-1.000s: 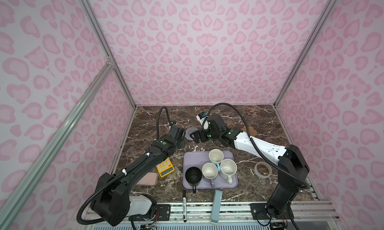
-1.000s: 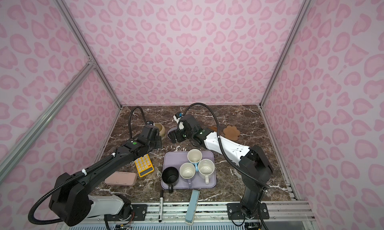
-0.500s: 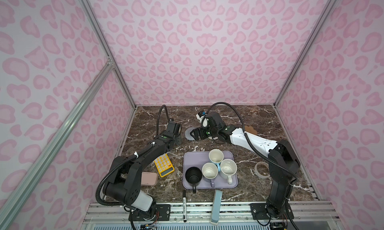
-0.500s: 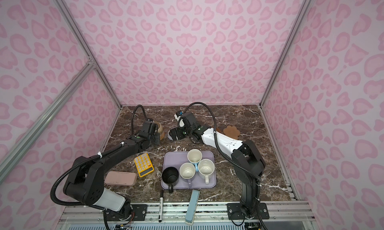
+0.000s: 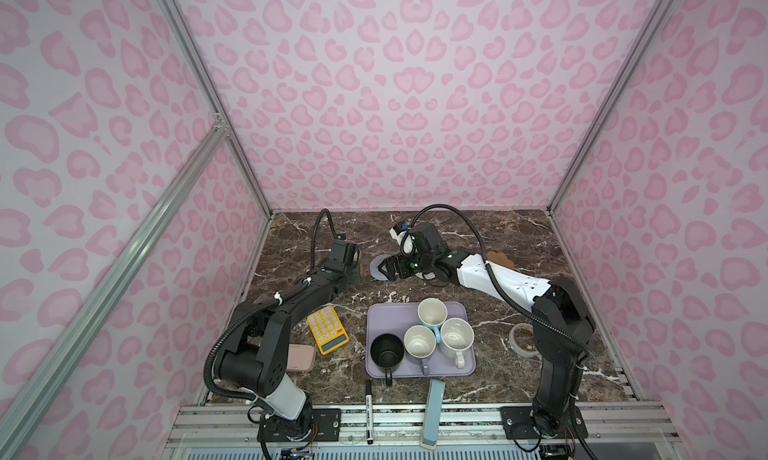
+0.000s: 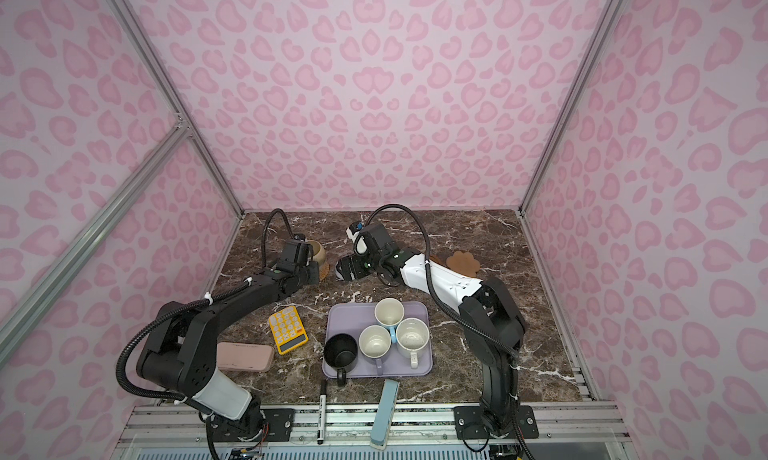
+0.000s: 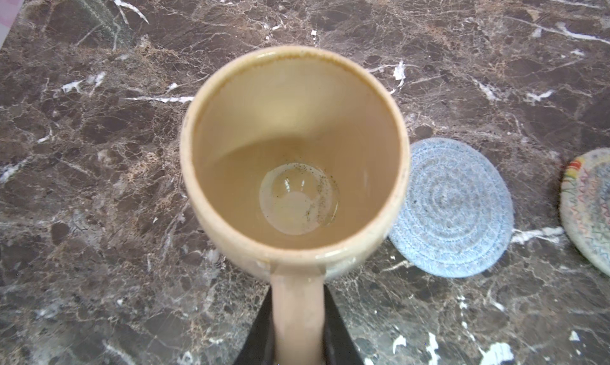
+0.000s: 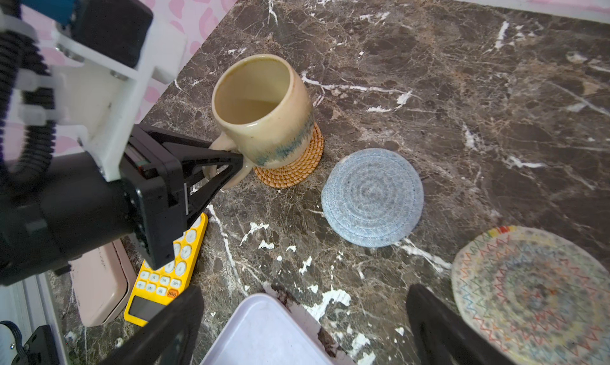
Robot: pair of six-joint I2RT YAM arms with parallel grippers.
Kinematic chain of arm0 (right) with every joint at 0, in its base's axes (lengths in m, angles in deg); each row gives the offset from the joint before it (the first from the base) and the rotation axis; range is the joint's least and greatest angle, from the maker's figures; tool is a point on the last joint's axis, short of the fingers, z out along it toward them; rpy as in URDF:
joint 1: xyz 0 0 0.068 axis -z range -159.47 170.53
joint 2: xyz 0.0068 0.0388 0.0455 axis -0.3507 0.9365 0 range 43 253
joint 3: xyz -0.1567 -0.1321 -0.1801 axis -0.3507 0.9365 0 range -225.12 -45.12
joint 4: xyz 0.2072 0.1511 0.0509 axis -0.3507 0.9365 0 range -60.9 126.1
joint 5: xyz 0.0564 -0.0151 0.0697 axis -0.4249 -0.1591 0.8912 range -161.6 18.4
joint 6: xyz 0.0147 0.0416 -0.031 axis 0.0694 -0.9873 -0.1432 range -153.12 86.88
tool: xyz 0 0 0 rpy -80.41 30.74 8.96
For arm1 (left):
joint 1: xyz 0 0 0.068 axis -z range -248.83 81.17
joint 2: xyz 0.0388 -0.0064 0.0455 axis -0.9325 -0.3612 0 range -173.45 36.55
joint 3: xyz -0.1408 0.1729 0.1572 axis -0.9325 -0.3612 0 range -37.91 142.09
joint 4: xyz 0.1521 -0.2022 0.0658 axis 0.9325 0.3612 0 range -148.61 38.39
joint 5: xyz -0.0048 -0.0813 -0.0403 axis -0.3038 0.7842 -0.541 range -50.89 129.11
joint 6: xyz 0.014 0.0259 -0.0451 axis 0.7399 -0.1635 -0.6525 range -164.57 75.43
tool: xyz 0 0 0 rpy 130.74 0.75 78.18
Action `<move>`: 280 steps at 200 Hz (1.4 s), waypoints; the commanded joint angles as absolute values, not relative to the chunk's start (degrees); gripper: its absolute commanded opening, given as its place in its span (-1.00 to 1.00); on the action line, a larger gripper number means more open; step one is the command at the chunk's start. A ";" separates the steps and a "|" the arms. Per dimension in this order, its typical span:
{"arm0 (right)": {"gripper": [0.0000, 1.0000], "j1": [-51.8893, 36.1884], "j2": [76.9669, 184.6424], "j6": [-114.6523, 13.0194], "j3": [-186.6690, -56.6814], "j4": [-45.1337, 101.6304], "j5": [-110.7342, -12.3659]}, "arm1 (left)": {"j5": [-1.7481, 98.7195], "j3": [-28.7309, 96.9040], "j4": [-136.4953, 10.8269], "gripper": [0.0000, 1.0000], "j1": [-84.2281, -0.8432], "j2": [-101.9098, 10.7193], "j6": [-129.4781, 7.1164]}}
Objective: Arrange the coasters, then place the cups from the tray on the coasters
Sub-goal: 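Carry beige mug with left gripper over rattan coaster while right arm follows, then lower the beige mug onto the rattan coaster and open left gripper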
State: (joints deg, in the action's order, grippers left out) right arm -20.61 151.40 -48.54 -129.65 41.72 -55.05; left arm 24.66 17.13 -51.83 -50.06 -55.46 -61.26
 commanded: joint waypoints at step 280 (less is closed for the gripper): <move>0.95 -21.64 146.60 -47.78 -129.30 52.53 -62.15 | 25.67 11.09 -56.98 0.56 -50.78 -52.27 -67.97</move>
